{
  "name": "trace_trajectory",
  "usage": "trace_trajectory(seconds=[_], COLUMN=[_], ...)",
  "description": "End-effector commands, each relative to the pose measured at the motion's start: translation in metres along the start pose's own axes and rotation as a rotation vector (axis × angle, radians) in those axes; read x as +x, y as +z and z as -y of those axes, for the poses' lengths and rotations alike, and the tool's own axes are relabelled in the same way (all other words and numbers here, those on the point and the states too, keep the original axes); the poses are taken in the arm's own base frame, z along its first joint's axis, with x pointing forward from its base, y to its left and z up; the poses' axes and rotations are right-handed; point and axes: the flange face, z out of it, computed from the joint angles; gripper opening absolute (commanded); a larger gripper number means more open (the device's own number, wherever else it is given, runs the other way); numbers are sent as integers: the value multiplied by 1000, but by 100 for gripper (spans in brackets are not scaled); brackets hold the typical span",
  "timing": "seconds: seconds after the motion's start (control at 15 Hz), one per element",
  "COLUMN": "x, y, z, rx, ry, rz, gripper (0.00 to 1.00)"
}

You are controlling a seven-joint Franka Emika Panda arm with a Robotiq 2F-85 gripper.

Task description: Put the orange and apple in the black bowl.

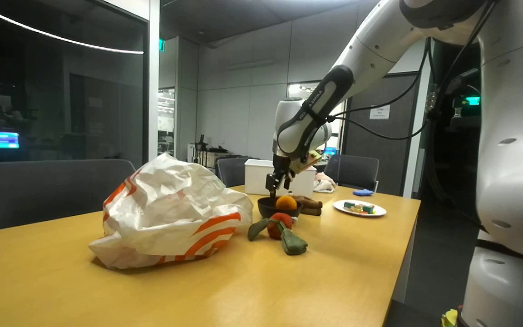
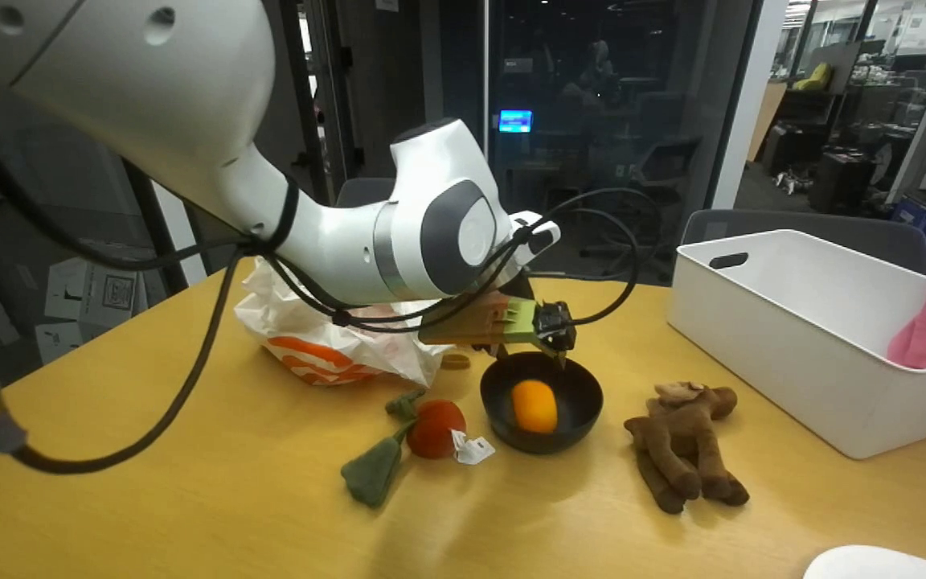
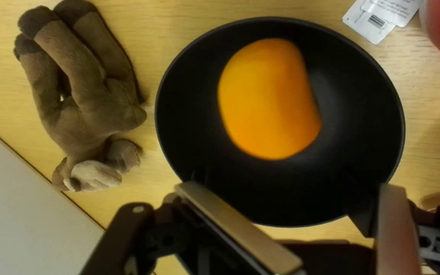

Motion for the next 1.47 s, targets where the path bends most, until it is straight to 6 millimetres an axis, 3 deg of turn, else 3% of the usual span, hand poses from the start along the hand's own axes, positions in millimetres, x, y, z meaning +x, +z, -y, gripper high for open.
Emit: trace_trajectory(seconds=[0.0, 0.33, 0.53, 0.73, 0.93, 1.4], x=[12, 26, 35, 47, 54, 67], y=[-17, -66, -103, -120, -109, -87], z=[0, 26, 72, 112, 139, 177], rx=[30, 128, 304, 473, 578, 663], ry=[47, 80, 21, -66, -132, -200], rz=[-71, -97, -112, -96, -20, 105], gripper=[100, 100, 100, 100, 100, 100])
